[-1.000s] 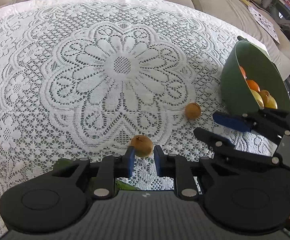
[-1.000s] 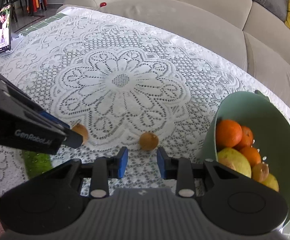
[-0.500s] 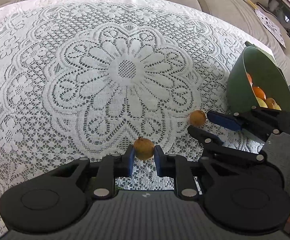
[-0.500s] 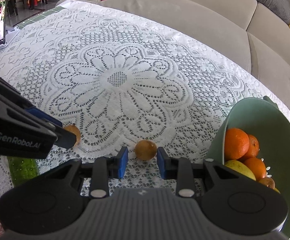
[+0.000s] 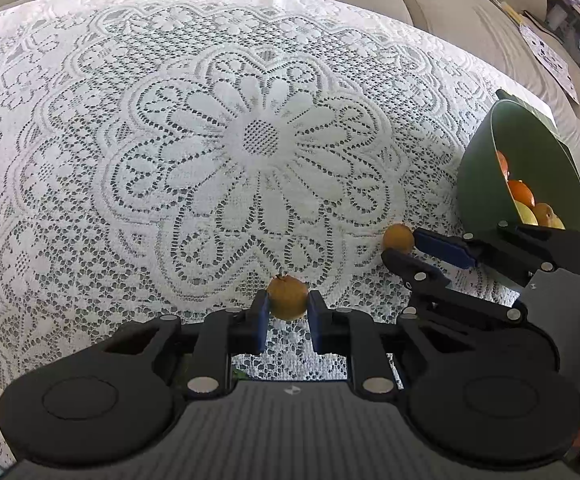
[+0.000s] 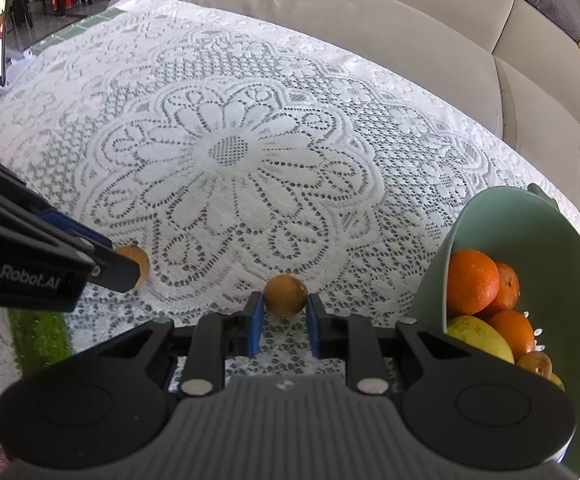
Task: Organize fruits
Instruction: 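Grasp a small brown fruit with the left tool while the right tool grasps another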
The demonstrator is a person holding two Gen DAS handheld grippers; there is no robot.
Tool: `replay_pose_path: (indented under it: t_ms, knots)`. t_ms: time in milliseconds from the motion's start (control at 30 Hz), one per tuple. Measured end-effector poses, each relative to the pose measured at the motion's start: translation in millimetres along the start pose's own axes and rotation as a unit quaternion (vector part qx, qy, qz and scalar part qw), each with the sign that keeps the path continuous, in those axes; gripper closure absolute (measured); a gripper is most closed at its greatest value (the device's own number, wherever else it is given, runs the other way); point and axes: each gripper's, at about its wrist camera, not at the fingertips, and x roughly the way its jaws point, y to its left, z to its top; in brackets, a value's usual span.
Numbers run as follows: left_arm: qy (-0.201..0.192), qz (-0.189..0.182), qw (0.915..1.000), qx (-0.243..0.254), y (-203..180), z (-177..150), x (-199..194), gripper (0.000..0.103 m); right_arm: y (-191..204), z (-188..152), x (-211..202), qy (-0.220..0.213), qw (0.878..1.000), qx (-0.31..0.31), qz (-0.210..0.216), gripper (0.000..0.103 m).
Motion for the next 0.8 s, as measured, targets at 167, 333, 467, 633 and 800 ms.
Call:
replay_pose_path:
  t_ms: [167, 333, 467, 633, 800]
  knots:
    - [-0.005, 0.001, 1.0, -0.005, -1.3, -1.1, -10.3, 0.083, 4.5, -0.7, -16.6, -0.014, 1.0, -0.008, 0.005, 0.084]
    - [-0.012, 0.0, 0.9999, -0.002, -6.6, -1.1, -23.7, 0.1, 10.0, -3.7, -38.5, -0.029, 0.999, -0.018, 0.008, 0.084]
    - [-0.022, -0.003, 0.9998, 0.0, -13.6, 0.2, -35.3, 0.1, 10.4, -7.1, -56.4, -0.04, 0.999, -0.015, 0.011, 0.084]
    - [-0.025, -0.002, 0.9996, 0.011, -22.3, -0.8, -41.6, 0.1, 10.0, -14.1, -68.8, -0.044, 0.999, -0.011, 0.013, 0.084]
    - [-0.023, -0.015, 0.9996, 0.001, -10.3, -7.2, -43.3, 0.097, 4.3, -27.3, -72.3, -0.036, 0.999, 0.013, 0.019, 0.084]
